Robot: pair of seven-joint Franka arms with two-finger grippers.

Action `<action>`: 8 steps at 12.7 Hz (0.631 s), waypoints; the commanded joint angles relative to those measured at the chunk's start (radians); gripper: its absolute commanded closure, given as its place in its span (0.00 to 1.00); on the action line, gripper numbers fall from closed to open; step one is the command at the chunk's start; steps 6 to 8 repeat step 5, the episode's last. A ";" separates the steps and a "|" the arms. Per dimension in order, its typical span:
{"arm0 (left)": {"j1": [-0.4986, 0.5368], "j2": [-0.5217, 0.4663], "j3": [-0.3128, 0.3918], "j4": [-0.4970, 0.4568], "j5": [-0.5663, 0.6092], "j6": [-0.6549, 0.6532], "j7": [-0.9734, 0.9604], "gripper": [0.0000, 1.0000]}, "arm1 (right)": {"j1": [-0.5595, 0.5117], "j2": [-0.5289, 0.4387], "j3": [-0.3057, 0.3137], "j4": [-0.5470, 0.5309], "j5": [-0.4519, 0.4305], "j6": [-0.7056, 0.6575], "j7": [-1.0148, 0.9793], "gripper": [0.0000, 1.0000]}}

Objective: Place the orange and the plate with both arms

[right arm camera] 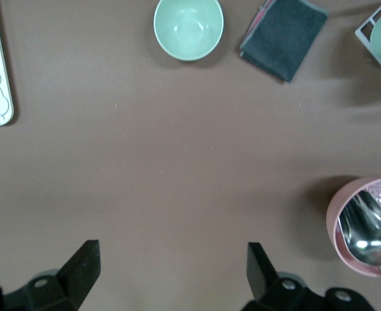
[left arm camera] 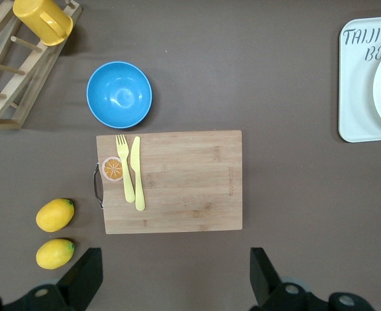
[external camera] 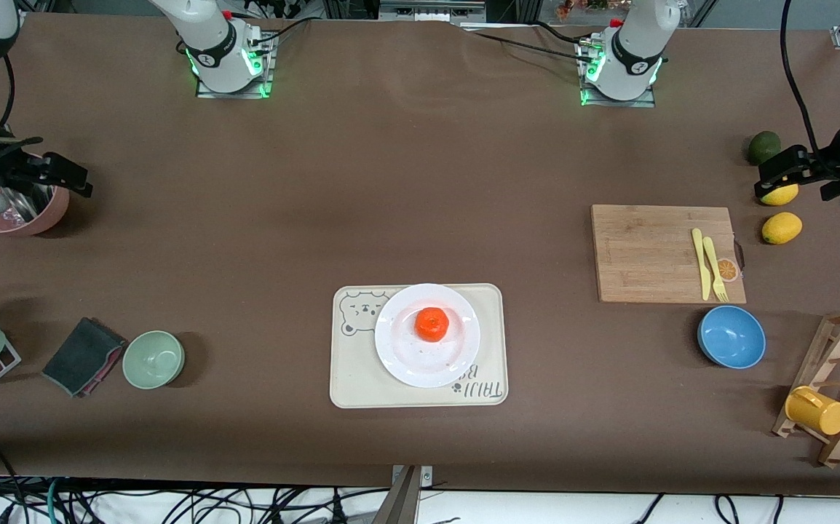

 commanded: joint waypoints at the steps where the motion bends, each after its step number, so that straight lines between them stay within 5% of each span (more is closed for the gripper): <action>1: 0.006 -0.004 0.001 0.002 -0.028 -0.004 0.003 0.00 | -0.006 0.022 -0.012 0.063 0.010 -0.018 -0.002 0.00; 8: 0.006 -0.004 0.003 0.002 -0.026 -0.004 0.005 0.00 | -0.006 0.020 0.008 0.067 0.004 -0.029 0.005 0.00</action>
